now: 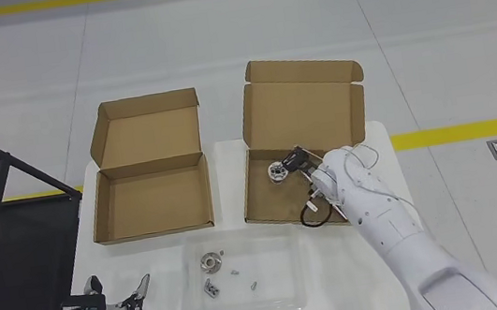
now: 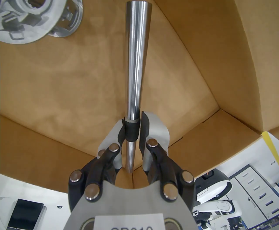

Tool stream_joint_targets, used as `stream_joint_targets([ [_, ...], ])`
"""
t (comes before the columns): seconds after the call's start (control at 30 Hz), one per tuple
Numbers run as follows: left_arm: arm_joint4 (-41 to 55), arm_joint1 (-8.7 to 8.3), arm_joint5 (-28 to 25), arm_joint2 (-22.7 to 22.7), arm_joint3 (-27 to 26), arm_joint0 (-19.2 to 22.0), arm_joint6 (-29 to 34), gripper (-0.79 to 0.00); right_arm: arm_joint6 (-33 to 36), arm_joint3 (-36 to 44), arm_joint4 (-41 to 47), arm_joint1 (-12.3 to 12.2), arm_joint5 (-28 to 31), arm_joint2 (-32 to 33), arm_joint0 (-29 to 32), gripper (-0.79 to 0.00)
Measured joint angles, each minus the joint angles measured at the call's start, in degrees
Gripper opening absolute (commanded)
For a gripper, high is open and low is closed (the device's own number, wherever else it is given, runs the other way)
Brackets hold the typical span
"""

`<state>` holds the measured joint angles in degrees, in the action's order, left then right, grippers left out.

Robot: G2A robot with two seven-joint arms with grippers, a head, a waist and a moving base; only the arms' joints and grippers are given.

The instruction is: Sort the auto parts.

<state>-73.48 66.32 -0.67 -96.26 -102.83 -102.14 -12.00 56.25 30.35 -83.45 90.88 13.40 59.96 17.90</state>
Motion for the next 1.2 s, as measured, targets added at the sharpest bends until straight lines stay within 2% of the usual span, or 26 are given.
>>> stream_joint_targets([
  [0.27,0.0,0.0,0.0,0.0,0.0,0.0,0.0,0.0,-2.5,-0.46,0.96,-0.28,-0.2,0.77,-0.73,-0.453],
  [0.43,0.0,0.0,0.0,0.0,0.0,0.0,0.0,0.0,-4.56,6.92,3.18,-2.15,4.67,4.14,2.29,-0.416],
  [0.57,0.0,0.0,0.0,0.0,0.0,0.0,0.0,0.0,-2.54,21.11,3.92,-4.36,10.8,7.62,9.32,-0.413],
  [0.7,0.0,0.0,0.0,0.0,0.0,0.0,0.0,0.0,2.99,44.12,5.2,-6.49,16.47,11.3,21.79,-0.409],
  [0.77,0.0,0.0,0.0,0.0,0.0,0.0,0.0,0.0,5.3,52.66,6.17,-7.03,18.62,11.79,26.58,-0.397],
  [0.9,0.0,0.0,0.0,0.0,0.0,0.0,0.0,0.0,10.7,64.6,7.66,-7.4,23.28,7.87,32.45,-0.394],
  [0.97,0.0,0.0,0.0,0.0,0.0,0.0,0.0,0.0,11.07,66.25,7.35,-7.48,23.81,4.81,32.92,-0.397],
  [1.07,0.0,0.0,0.0,0.0,0.0,0.0,0.0,0.0,10.74,64.99,6.57,-7.65,23.89,-0.87,31.51,-0.403],
  [1.2,0.0,0.0,0.0,0.0,0.0,0.0,0.0,0.0,11.37,59.19,7.87,-7.32,23.26,-8.78,26.95,-0.406],
])
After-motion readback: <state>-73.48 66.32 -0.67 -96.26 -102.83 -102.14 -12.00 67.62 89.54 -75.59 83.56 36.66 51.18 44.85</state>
